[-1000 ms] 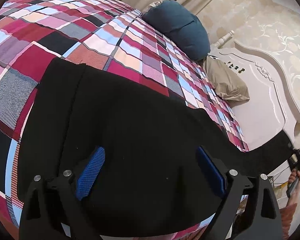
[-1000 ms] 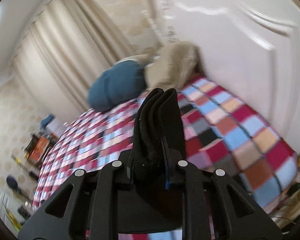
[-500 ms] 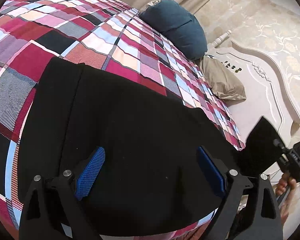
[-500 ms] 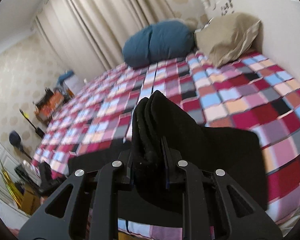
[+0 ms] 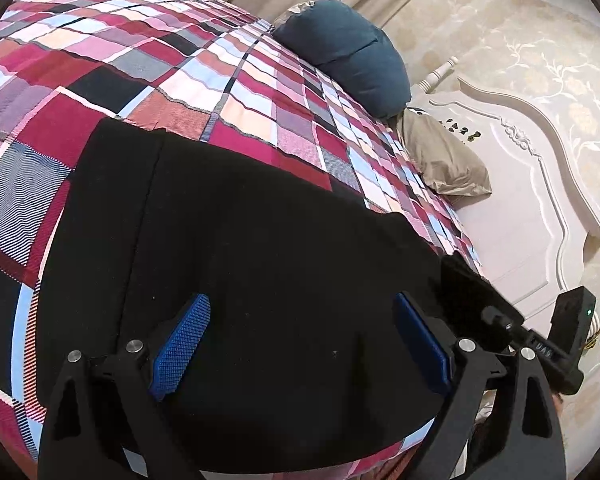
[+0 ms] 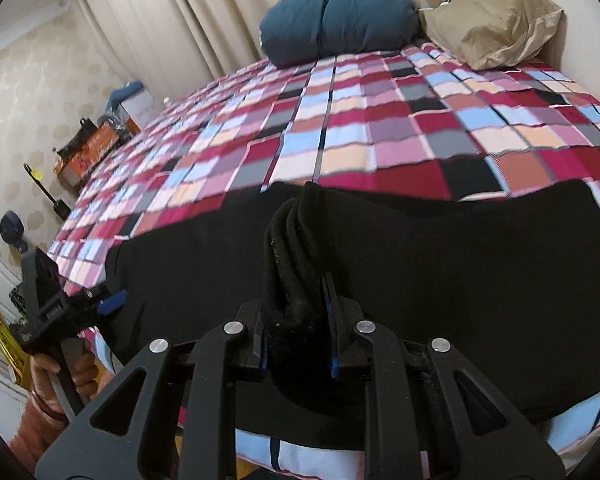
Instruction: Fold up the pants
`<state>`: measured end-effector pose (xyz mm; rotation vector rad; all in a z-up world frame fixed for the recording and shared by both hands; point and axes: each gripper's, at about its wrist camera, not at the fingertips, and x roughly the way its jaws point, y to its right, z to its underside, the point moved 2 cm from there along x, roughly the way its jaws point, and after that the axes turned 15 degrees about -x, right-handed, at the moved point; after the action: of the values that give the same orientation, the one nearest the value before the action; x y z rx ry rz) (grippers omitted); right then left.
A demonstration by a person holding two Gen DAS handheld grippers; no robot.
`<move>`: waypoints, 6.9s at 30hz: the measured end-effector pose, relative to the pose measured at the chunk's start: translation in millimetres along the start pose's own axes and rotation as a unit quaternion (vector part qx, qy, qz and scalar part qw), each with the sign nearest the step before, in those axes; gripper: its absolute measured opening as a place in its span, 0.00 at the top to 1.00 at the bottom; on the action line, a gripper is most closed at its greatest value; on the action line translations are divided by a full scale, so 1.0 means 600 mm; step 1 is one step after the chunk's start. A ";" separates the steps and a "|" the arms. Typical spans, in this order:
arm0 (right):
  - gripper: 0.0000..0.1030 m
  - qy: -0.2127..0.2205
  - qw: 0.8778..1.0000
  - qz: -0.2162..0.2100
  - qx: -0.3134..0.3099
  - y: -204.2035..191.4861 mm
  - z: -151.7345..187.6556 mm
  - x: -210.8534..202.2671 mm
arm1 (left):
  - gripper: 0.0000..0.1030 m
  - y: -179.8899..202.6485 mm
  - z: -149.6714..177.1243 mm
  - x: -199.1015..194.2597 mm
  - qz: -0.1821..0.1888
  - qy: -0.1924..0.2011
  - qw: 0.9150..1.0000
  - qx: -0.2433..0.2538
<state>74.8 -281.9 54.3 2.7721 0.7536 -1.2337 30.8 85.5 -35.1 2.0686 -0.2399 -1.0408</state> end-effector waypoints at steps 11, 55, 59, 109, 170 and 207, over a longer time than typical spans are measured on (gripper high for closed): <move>0.80 -0.032 0.999 0.026 -0.026 -0.027 0.027 0.036 | 0.12 0.001 0.001 0.002 -0.005 0.004 1.000 0.010; 0.56 -0.048 0.996 0.036 -0.070 -0.084 0.047 0.059 | 0.11 0.004 0.007 0.001 -0.007 0.006 1.000 0.011; 0.54 -0.048 0.996 0.035 -0.071 -0.085 0.048 0.059 | 0.11 0.004 0.007 0.000 -0.007 0.006 1.000 0.012; 0.51 0.006 0.948 -0.152 0.281 0.432 0.113 -0.065 | 0.08 0.010 0.006 0.011 -0.029 -0.001 0.999 0.037; 0.09 0.013 0.982 -0.163 0.097 0.010 0.028 0.073 | 0.06 -0.111 -0.100 -0.072 0.014 0.016 0.996 -0.084; 0.02 0.051 0.995 -0.084 0.000 -0.043 0.044 0.067 | 0.89 0.146 -0.097 -0.082 0.011 0.014 0.999 0.039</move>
<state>68.2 -247.8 12.2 2.8409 1.0141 -1.1212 57.3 83.5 77.9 2.1439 -0.2914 -1.0028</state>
